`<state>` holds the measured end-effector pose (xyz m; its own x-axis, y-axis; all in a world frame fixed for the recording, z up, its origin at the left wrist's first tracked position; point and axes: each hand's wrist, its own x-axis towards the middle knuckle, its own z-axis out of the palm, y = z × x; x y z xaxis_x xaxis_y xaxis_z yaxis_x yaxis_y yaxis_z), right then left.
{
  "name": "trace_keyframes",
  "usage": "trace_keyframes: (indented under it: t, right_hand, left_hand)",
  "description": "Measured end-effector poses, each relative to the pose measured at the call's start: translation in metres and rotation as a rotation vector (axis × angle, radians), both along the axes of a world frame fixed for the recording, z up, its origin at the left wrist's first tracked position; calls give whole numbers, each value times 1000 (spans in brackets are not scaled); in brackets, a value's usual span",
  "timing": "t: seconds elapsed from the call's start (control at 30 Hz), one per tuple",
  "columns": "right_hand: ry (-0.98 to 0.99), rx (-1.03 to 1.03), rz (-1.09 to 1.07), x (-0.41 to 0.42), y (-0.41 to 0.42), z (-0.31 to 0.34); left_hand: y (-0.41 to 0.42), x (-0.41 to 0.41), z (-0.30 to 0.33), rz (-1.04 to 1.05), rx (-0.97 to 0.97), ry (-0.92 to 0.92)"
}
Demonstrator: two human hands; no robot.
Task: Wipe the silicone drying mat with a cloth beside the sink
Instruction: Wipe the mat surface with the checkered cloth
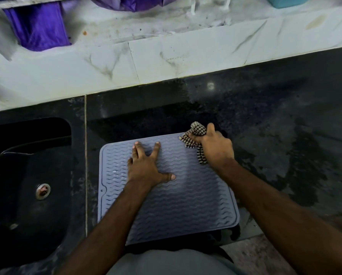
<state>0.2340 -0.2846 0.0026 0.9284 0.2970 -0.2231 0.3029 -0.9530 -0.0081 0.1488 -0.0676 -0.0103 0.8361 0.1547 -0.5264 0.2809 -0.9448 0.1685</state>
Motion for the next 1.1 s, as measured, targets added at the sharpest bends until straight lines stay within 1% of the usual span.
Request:
trace_keyframes:
  t: [0.23, 0.57, 0.77, 0.83, 0.93, 1.03, 1.1]
  right_hand:
    - [-44, -62, -56, -5, -18, -2]
    - [-91, -145, -134, -21, -33, -2]
    - [-85, -123, -146, -25, -44, 1]
    - [-90, -39, -172, -28, -43, 7]
    - [-30, 258, -213, -37, -35, 21]
    - [16, 509, -210, -43, -16, 35]
    - [83, 736, -237, -45, 3, 46]
  left_hand:
    - [-2, -1, 2, 13, 9, -1]
    - [0, -7, 2, -23, 10, -28]
    - [0, -5, 2, -42, 22, -20]
    - [0, -4, 2, -58, 30, -21]
    - [1, -8, -2, -61, 13, -56]
    - [3, -19, -6, -19, -81, -195]
    - [5, -25, -3, -33, -145, -309]
